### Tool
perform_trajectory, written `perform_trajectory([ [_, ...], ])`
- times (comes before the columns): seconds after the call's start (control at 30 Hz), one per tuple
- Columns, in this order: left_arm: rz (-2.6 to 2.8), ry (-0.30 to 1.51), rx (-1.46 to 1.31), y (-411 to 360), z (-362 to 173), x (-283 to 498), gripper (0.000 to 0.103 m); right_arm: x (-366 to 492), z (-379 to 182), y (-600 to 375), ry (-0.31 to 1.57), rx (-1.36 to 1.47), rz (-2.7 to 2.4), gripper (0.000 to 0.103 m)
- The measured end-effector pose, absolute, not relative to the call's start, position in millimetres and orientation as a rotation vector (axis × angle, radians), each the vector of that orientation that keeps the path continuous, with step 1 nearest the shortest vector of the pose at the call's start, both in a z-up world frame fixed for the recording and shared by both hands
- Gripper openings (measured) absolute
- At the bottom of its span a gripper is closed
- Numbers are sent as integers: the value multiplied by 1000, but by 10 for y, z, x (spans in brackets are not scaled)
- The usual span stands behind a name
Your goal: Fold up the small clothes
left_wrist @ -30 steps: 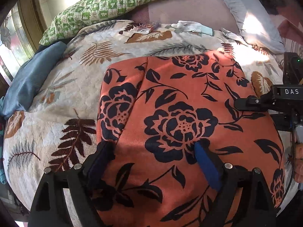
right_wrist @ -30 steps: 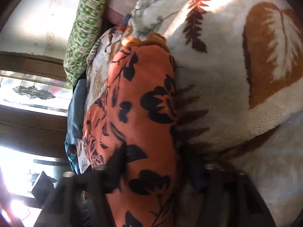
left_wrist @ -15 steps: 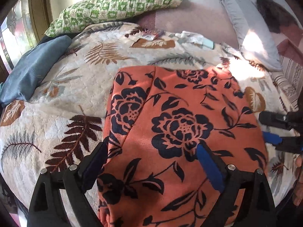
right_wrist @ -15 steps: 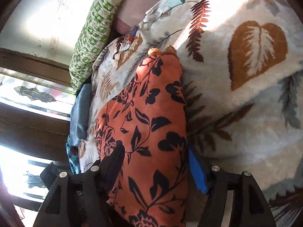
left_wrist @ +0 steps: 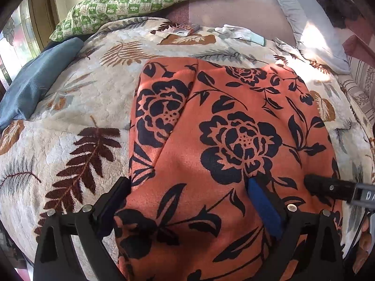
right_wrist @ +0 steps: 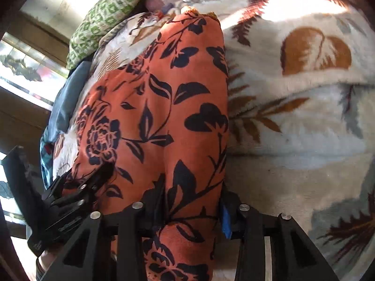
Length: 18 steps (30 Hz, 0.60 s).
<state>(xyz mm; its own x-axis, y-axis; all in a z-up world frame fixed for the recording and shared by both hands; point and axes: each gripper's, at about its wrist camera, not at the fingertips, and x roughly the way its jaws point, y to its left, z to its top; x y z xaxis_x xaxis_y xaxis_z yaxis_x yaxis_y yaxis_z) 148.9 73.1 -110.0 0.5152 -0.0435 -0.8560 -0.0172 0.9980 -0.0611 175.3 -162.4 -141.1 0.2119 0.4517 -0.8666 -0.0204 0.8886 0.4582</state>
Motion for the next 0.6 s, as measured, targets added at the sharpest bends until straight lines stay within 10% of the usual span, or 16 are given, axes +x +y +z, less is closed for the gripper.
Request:
perform_trajectory([
  [0.5, -37, 1027, -120, 803, -1113, 1478, 101, 1970, -792, -1555, 1209, 563, 524, 63],
  [0.53, -48, 1036, -128, 806, -1124, 1485, 101, 2035, -1069, -1510, 1303, 521, 465, 58],
  [0.6, -51, 1042, -160, 839, -1138, 1489, 101, 2038, -1338, -1677, 1317, 578, 367, 7],
])
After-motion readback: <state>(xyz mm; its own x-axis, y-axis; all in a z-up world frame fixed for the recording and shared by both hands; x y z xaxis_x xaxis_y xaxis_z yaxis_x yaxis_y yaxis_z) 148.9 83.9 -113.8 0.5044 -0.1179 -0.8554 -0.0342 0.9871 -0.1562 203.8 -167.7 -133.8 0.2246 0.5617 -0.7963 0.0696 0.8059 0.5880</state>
